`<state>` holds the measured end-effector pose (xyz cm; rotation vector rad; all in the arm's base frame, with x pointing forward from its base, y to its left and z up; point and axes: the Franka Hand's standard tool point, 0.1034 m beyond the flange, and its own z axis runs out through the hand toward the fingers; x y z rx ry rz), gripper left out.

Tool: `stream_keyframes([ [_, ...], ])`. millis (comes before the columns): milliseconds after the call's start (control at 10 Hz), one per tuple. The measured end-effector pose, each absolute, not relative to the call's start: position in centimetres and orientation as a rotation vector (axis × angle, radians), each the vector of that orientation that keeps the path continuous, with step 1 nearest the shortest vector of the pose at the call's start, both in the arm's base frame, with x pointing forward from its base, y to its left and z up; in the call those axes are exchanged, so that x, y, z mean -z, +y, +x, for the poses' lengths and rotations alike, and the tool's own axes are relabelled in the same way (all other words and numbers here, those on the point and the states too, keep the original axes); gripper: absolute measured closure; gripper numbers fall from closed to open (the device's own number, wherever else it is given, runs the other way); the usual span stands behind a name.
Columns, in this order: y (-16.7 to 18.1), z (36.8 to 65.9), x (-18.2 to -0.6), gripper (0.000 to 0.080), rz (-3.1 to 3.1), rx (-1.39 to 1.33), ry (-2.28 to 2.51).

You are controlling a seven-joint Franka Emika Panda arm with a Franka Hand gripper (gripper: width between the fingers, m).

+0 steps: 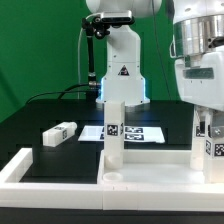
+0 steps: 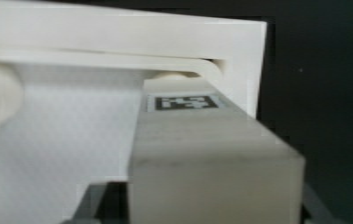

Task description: Assemble desk

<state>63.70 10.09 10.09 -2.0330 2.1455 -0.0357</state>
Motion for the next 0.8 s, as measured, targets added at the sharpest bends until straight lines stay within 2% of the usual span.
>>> stream_keyframes([
  [100, 10.6, 63.7, -10.2, 0.0505, -1.815, 0.022, 2.32],
  [400, 10.6, 63.5, -10.1, 0.0504, -1.805, 0.037, 2.324],
  [600, 11.4, 63.7, -10.4, 0.0191, -2.116, 0.065, 2.073],
  [800, 12.3, 63.6, -10.4, 0.0162, -2.389, 0.093, 1.761],
])
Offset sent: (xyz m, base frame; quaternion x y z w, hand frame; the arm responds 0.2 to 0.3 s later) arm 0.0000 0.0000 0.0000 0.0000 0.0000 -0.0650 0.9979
